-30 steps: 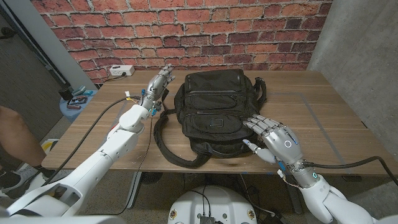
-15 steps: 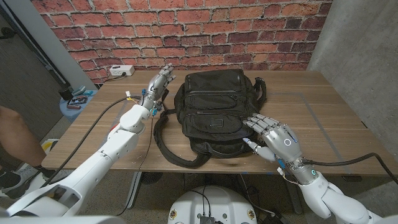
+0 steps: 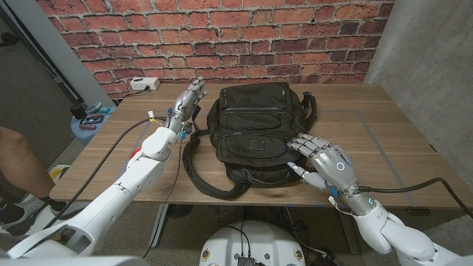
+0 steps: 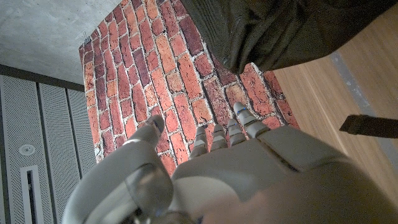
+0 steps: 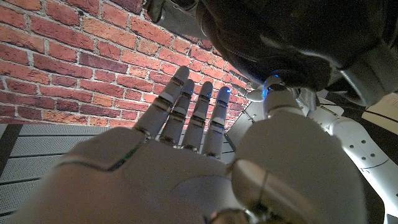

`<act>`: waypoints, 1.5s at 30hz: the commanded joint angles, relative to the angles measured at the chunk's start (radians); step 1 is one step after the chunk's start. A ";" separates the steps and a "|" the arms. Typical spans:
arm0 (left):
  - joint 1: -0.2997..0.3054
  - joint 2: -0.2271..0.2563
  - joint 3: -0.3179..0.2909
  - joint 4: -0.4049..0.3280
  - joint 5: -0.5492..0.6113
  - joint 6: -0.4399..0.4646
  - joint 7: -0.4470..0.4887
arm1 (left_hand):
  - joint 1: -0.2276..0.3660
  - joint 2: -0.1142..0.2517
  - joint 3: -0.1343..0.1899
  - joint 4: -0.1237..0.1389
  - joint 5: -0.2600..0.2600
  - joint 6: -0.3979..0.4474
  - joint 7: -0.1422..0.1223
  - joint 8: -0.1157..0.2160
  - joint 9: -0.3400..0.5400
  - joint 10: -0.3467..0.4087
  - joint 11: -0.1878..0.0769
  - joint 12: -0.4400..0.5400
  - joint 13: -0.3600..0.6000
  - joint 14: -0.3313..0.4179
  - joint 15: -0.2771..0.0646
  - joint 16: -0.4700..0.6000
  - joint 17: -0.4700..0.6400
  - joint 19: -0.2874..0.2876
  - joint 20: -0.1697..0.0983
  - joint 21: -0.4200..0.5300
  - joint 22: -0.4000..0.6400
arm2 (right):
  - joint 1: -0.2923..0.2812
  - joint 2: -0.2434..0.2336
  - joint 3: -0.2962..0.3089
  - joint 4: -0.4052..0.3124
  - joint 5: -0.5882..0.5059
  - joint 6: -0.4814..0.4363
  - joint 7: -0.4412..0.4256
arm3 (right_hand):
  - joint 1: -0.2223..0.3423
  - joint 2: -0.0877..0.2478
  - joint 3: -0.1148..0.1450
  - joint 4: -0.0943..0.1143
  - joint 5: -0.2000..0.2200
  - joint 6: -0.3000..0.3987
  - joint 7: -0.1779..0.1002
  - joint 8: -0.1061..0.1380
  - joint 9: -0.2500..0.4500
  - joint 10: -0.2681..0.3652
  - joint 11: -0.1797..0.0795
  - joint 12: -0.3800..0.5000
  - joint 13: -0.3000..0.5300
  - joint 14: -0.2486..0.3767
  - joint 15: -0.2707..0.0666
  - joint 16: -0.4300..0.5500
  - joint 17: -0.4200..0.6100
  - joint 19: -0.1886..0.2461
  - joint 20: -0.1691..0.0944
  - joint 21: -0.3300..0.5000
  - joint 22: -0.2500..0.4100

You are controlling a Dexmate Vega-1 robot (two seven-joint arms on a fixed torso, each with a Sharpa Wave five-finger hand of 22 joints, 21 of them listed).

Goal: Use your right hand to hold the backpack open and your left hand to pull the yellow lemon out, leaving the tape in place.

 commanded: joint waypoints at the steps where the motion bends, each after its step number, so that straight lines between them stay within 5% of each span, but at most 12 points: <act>1: 0.043 0.006 -0.017 -0.026 -0.007 -0.004 0.026 | 0.013 0.004 -0.001 -0.005 0.006 0.008 0.000 0.007 0.002 0.008 0.002 0.005 0.004 0.004 0.006 0.008 0.004 0.008 0.002 0.000 0.005 | 0.051 -0.004 -0.023 0.020 0.031 0.045 -0.007 | 0.012 0.001 -0.001 0.001 0.003 0.009 -0.003 0.005 0.005 0.010 -0.002 0.007 0.004 0.011 -0.125 0.007 0.004 0.009 -0.030 -0.005 0.000; 20: 0.038 0.001 -0.017 -0.009 -0.012 0.000 0.024 | 0.015 0.005 0.000 -0.004 0.006 0.024 0.002 0.010 0.002 0.014 0.001 0.006 0.004 0.009 0.004 0.010 0.005 0.011 0.003 -0.006 0.005 | 0.124 0.046 -0.075 0.113 0.075 0.093 -0.005 | 0.022 0.007 -0.005 0.002 0.004 0.045 -0.013 0.012 0.005 0.038 -0.014 0.016 0.005 0.031 -0.140 0.017 0.013 0.018 -0.037 -0.004 0.000; 36: 0.020 -0.006 -0.009 0.017 -0.020 0.003 0.004 | 0.017 0.007 0.001 -0.002 0.006 0.038 0.005 0.013 0.002 0.023 0.000 0.009 0.004 0.012 0.005 0.010 0.005 0.018 0.003 -0.010 0.005 | 0.133 0.045 -0.091 0.108 0.082 0.106 -0.005 | 0.044 0.025 -0.011 0.002 0.003 0.142 -0.036 0.037 0.005 0.126 -0.030 0.047 0.009 0.092 -0.164 0.043 0.029 0.038 -0.053 -0.002 0.001; 45: 0.023 -0.007 -0.012 0.020 -0.026 0.001 0.006 | 0.018 0.008 0.002 0.000 0.006 0.042 0.005 0.013 0.002 0.023 -0.003 0.008 0.004 0.013 0.006 0.010 0.006 0.020 0.003 -0.013 0.005 | 0.155 0.051 -0.096 0.113 0.082 0.123 -0.002 | 0.077 0.036 -0.006 -0.006 0.002 0.223 -0.046 0.059 0.005 0.227 -0.046 0.086 0.012 0.152 -0.172 0.053 0.027 0.046 -0.067 -0.002 0.001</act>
